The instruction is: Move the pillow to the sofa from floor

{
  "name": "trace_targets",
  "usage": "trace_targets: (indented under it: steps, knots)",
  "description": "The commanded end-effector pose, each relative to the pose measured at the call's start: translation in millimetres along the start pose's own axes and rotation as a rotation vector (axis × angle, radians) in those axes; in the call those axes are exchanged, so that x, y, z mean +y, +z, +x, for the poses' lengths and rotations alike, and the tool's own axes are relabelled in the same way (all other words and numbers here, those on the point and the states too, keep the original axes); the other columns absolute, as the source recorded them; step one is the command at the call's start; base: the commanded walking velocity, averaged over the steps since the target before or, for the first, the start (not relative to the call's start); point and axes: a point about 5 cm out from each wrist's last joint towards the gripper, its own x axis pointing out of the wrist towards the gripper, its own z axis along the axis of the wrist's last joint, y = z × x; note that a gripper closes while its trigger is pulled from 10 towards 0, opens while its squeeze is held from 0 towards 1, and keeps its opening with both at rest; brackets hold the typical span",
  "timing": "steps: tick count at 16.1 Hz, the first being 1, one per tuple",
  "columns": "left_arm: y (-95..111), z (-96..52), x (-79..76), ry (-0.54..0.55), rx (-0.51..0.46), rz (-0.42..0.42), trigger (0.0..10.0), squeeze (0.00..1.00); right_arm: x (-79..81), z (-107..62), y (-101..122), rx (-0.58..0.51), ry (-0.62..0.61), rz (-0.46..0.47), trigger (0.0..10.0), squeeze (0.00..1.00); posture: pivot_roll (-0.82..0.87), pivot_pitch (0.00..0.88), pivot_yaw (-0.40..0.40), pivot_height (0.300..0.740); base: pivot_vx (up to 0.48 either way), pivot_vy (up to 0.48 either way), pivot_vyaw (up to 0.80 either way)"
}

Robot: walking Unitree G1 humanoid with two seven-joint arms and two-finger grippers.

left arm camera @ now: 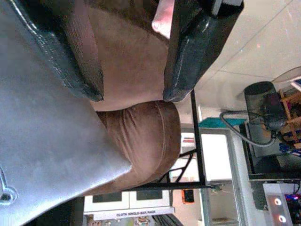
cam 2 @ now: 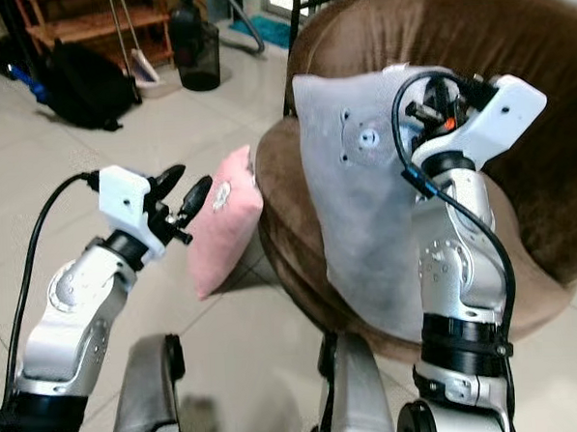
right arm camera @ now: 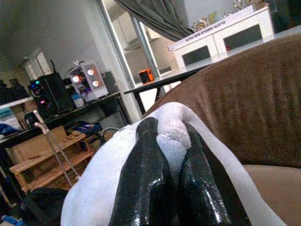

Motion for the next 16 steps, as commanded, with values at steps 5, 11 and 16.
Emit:
trace_targets:
  steps: [5,11,16]
  knots:
    - [-4.1,-2.7,0.8,0.032,0.025,0.016,10.0,0.0,-5.8,-9.7,-19.1,0.089,0.0,-0.064,10.0,0.0,0.09,0.031,-0.106,0.61,0.0,0.0,0.0]
    - [-6.2,-3.1,0.9,0.057,0.041,0.038,10.0,0.0,-19.8,-26.8,-31.9,0.126,-0.058,-0.09,10.0,0.0,0.09,0.037,-0.1,0.67,0.0,0.0,0.0]
    - [-6.1,0.7,-0.3,0.084,0.038,0.054,10.0,0.0,-22.8,-29.2,-28.0,0.113,-0.064,-0.103,10.0,0.0,0.08,0.034,-0.088,0.715,0.0,0.0,0.0]
